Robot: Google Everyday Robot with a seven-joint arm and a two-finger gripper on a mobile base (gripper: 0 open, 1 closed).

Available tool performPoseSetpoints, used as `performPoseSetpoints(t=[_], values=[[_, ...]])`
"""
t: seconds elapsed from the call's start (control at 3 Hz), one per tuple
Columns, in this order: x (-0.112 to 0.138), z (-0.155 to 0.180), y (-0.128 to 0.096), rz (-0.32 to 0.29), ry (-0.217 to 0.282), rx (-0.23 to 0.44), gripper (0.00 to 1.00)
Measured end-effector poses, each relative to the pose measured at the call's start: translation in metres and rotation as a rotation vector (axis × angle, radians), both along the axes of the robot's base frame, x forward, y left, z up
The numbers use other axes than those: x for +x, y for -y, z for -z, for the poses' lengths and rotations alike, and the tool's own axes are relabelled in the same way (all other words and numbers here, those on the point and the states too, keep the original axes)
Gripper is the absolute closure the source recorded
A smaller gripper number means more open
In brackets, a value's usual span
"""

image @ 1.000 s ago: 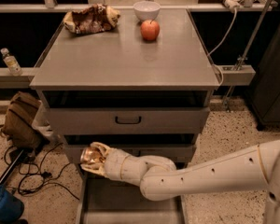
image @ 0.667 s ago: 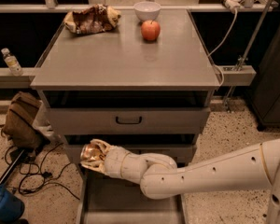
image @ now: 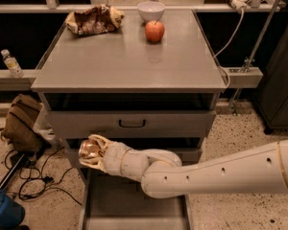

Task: Pick orange can from bottom drawer and place on counter

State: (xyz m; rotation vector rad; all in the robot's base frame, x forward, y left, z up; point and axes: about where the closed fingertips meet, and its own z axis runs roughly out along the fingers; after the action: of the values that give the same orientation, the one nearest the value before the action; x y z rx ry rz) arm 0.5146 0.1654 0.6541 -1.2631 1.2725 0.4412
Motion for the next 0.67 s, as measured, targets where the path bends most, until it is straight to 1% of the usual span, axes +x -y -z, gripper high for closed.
performPoseSetpoints(t=[0.33, 0.67], values=[[0.001, -0.078, -0.018, 0.002, 0.094, -0.059, 1.00], [-0.004, -0.177, -0.033, 0.022, 0.209, -0.109, 1.00]])
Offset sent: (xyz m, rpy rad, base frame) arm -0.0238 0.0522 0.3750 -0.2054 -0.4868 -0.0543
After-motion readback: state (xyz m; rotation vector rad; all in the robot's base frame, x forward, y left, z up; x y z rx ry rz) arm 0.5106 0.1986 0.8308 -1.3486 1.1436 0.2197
